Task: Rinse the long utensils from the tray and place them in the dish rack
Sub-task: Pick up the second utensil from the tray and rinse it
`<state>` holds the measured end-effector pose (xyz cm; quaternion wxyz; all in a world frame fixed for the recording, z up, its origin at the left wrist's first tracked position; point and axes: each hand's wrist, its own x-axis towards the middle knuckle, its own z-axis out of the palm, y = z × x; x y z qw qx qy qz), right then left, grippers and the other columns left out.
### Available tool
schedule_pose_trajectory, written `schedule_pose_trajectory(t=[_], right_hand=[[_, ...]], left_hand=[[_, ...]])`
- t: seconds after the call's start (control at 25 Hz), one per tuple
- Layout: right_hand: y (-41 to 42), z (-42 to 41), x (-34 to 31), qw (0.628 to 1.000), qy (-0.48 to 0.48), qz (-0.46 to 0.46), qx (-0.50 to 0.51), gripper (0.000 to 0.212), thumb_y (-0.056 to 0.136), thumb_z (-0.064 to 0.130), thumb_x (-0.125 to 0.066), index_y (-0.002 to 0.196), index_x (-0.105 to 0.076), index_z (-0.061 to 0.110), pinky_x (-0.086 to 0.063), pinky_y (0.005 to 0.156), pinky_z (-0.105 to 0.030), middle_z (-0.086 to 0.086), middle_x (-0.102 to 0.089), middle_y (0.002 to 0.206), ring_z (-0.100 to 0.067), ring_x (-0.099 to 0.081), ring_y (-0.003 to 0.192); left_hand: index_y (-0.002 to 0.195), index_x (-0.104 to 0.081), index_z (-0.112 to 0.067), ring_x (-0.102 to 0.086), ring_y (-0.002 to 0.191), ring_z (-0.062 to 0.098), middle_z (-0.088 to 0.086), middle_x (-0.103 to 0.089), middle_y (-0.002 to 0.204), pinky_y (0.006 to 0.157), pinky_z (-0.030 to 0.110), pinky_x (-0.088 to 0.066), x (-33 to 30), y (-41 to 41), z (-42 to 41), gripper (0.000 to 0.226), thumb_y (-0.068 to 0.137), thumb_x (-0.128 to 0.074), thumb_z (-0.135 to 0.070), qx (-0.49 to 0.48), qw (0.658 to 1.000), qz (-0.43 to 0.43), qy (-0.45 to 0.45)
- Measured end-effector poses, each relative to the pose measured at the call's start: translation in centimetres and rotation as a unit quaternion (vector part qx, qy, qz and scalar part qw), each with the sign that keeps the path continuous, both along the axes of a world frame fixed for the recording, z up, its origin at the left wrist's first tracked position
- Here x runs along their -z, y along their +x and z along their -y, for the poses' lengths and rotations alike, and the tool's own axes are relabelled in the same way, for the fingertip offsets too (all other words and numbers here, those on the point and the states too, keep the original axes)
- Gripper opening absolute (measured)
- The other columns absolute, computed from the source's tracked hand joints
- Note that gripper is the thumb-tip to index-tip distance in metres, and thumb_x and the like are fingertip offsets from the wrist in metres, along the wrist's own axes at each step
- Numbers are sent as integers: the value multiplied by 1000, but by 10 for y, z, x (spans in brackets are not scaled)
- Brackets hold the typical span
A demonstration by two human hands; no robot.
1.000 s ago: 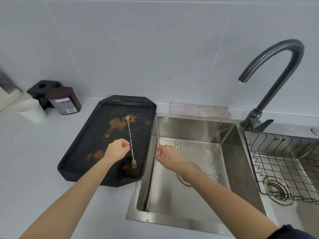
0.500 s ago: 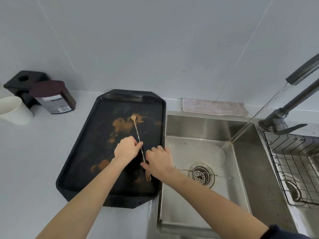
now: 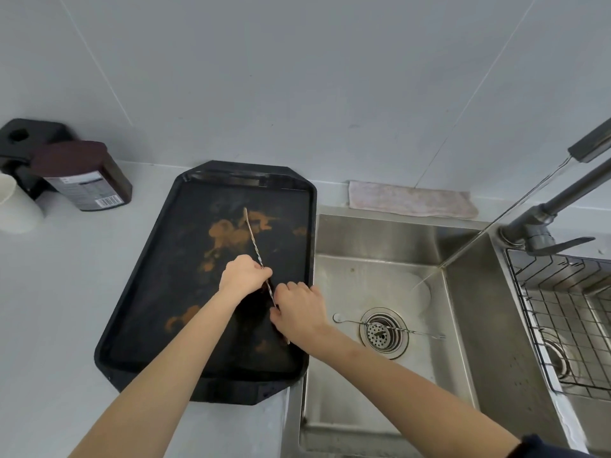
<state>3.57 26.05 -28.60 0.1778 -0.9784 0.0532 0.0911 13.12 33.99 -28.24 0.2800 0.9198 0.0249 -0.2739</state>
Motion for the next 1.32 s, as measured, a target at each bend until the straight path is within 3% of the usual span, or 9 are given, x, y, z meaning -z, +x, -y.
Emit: schedule_pose_trajectory(t=[0.12, 0.24, 0.4, 0.52, 0.6, 0.8, 0.92, 1.12, 1.32], right_hand=[[-5, 5, -3, 996, 84, 0, 42, 19, 88, 20, -49, 100, -54, 7, -42, 86, -40, -12, -64, 103, -30, -58, 96], [-14, 16, -9, 978, 185, 0, 94, 18, 87, 17, -52, 102, -56, 7, -50, 83, -40, -11, -66, 99, -27, -61, 91], [-36, 40, -19, 956, 260, 29, 130, 17, 86, 14, -52, 98, -63, 9, -45, 73, -24, -11, -69, 96, -17, -57, 79], [-60, 62, -23, 952, 263, 50, 151, 17, 87, 13, -51, 95, -64, 9, -38, 55, -11, -11, -71, 91, -16, -57, 71], [-81, 80, -23, 946, 271, 58, 167, 16, 86, 13, -50, 93, -65, 11, -40, 52, -7, -11, -71, 87, -20, -60, 67], [-129, 125, -19, 939, 262, 34, 221, 16, 85, 14, -52, 92, -66, 15, -47, 72, -25, -5, -68, 78, -16, -59, 69], [-152, 159, -17, 936, 250, 16, 246, 17, 84, 15, -53, 94, -67, 14, -50, 78, -28, -8, -72, 88, -21, -64, 84], [-180, 220, -13, 935, 242, -8, 258, 17, 86, 15, -53, 96, -66, 11, -51, 82, -30, -11, -72, 96, -21, -65, 92], [-182, 260, 0, 930, 254, -28, 263, 17, 86, 16, -52, 95, -67, 15, -50, 85, -30, -5, -72, 98, -17, -64, 95]], left_hand=[[78, -59, -10, -64, 81, 18, 7, -64, 83, 86, 32, -53, -15, -4, 1, 11, 86, -53, -12, -62, 983, -57, -160], [94, -59, -8, -64, 77, 9, 2, -64, 83, 75, 23, -54, -37, -14, 5, 9, 88, -54, -12, -64, 956, -89, -271], [98, -60, -11, -65, 78, 7, 0, -66, 84, 65, 15, -50, -64, -36, 20, 13, 88, -56, -19, -32, 944, -68, -322], [93, -63, -16, -64, 81, 8, -2, -67, 86, 69, 16, -50, -82, -56, 39, 11, 88, -56, -22, -7, 939, -57, -339], [94, -64, -18, -65, 83, 9, -1, -68, 90, 71, 17, -50, -91, -70, 57, 12, 88, -56, -25, 13, 937, -54, -345], [112, -61, -14, -64, 86, 8, -2, -67, 97, 80, 20, -49, -103, -101, 113, 26, 90, -53, -25, 46, 924, -59, -374], [115, -57, -15, -63, 87, 9, 0, -65, 105, 82, 20, -47, -108, -118, 154, 27, 92, -50, -26, 65, 918, -61, -387], [113, -57, -11, -63, 100, 14, 0, -64, 114, 85, 21, -47, -113, -136, 223, 25, 92, -49, -21, 84, 915, -55, -390], [105, -59, -21, -63, 88, 10, -2, -64, 97, 75, 16, -48, -115, -135, 272, 17, 89, -51, -18, 72, 912, -45, -401]])
